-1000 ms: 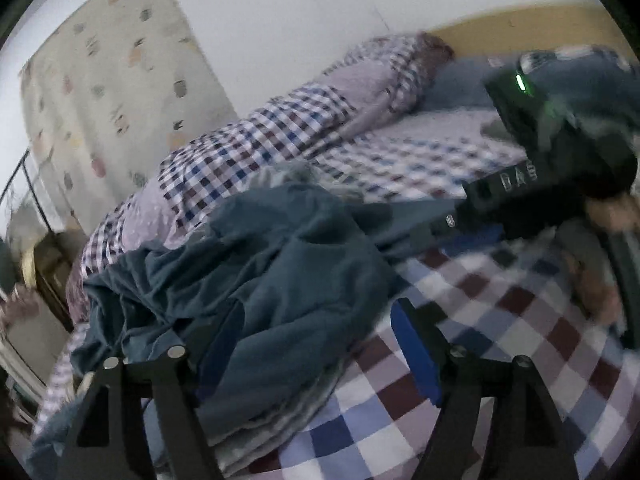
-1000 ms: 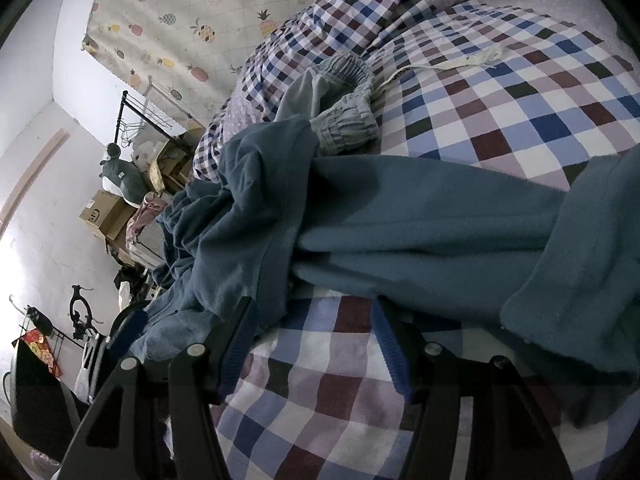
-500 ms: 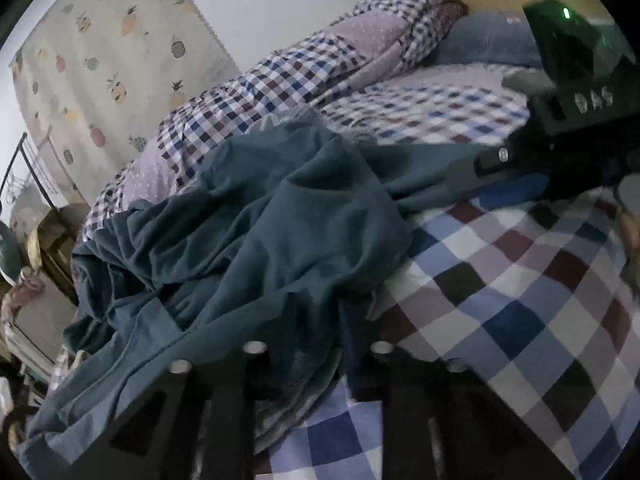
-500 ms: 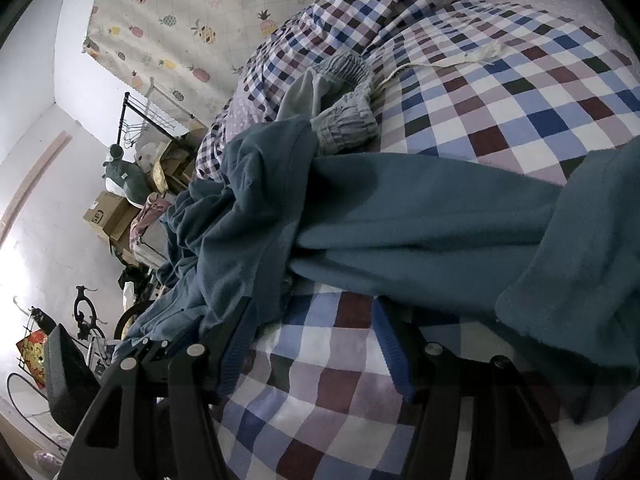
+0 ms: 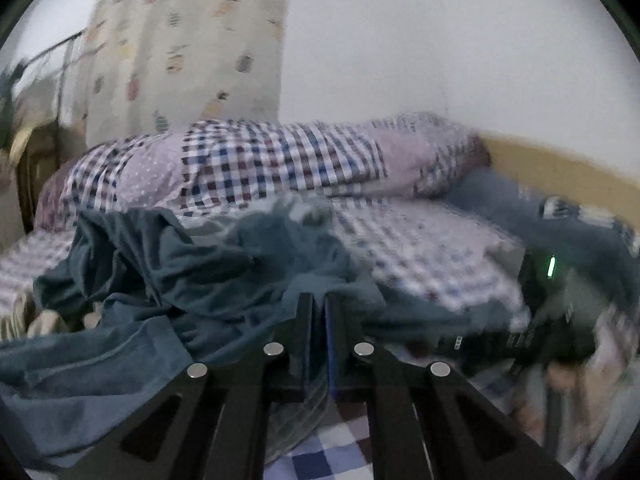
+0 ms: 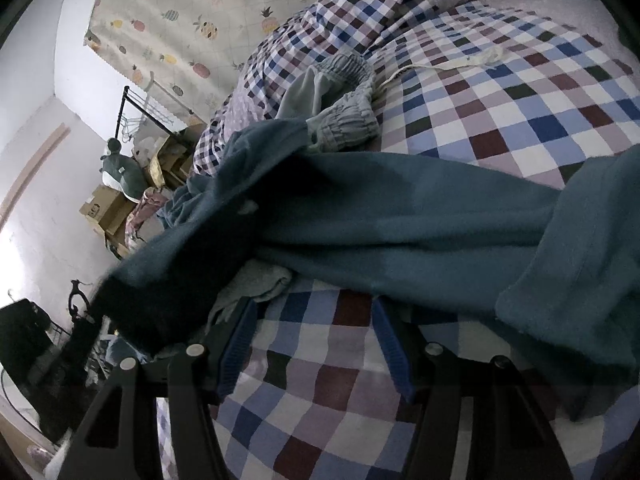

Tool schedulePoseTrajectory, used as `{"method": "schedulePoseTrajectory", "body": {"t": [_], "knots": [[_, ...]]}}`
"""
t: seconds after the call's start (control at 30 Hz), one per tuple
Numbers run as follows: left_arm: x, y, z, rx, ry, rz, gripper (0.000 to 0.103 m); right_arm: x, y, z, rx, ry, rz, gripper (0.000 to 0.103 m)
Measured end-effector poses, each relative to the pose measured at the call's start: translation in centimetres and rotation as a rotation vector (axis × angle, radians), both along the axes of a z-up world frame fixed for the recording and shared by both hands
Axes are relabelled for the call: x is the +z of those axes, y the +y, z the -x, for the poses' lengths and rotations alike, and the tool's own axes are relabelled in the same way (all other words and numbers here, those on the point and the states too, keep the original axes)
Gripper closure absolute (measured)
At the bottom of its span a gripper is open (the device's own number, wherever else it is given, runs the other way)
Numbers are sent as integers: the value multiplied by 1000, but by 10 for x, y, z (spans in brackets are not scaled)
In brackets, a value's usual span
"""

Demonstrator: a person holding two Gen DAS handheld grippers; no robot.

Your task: Fold clothes

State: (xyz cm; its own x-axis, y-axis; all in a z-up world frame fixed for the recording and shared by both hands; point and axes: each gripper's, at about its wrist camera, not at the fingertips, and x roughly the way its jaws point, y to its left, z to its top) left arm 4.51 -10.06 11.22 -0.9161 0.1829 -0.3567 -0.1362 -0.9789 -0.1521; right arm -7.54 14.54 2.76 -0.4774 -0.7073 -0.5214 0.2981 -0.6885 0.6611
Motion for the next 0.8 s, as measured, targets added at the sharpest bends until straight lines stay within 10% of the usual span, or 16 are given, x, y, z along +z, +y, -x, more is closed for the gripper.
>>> {"method": "schedulePoseTrajectory", "body": {"t": [0.4, 0.8], "knots": [[3, -172, -56, 488, 108, -516, 99, 8, -1, -9, -21, 43, -99, 39], [2, -201, -73, 619, 118, -494, 99, 33, -1, -24, -130, 279, -630, 31]]}}
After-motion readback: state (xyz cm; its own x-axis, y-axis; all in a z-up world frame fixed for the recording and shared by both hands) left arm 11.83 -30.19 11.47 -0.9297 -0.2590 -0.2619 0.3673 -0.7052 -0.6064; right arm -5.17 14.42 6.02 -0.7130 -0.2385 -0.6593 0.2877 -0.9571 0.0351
